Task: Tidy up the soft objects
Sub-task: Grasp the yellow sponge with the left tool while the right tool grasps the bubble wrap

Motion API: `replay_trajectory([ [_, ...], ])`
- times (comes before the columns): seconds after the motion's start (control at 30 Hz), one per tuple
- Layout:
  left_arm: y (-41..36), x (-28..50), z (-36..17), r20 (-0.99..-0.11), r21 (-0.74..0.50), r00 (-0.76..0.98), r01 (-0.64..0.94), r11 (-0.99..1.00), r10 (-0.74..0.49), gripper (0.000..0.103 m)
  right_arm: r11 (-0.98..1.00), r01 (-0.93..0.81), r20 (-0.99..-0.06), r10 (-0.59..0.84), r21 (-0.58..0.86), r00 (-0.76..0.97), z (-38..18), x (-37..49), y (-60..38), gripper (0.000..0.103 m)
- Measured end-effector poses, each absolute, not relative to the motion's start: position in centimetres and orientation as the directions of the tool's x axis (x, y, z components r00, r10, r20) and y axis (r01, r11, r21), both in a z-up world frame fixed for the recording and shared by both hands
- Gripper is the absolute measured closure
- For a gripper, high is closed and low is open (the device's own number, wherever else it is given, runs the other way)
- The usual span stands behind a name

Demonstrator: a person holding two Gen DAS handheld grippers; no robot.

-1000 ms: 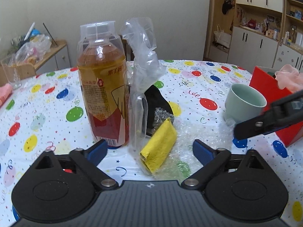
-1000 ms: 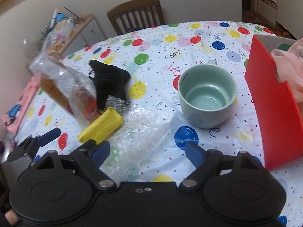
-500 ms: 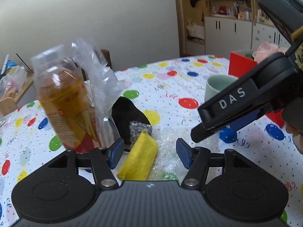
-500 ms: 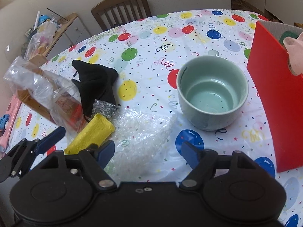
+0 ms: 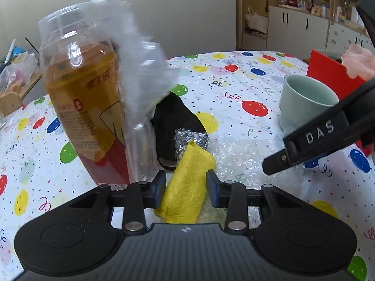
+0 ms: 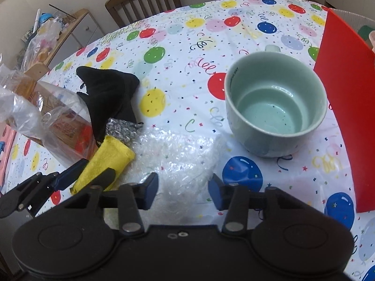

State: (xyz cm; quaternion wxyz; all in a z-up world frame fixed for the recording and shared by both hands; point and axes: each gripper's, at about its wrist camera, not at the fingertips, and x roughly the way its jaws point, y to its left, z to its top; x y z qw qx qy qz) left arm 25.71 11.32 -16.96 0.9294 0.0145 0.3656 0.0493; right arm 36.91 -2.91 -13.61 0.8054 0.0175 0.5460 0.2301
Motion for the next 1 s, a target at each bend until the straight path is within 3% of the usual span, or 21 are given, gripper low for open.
replay_trajectory([
  [0.23, 11.2, 25.1, -16.4, -0.663, 0.050, 0.741, -0.093, 0.994, 0.102, 0.080, 0.883, -0.392, -0.860, 0.396, 0.260, 0.321, -13.1, 36.1, -3.0, 0.093],
  [0.3, 11.2, 24.8, -16.2, -0.661, 0.042, 0.744, -0.096, 0.995, 0.099, 0.083, 0.876, -0.418, -0.856, 0.394, 0.241, 0.334, -12.7, 35.8, -3.0, 0.097],
  [1.0, 9.5, 19.2, -11.1, -0.607, -0.122, 0.795, -0.122, 0.985, 0.023, 0.087, 0.803, -0.568, -0.715, 0.505, 0.183, 0.484, -4.5, 30.6, -8.6, 0.101],
])
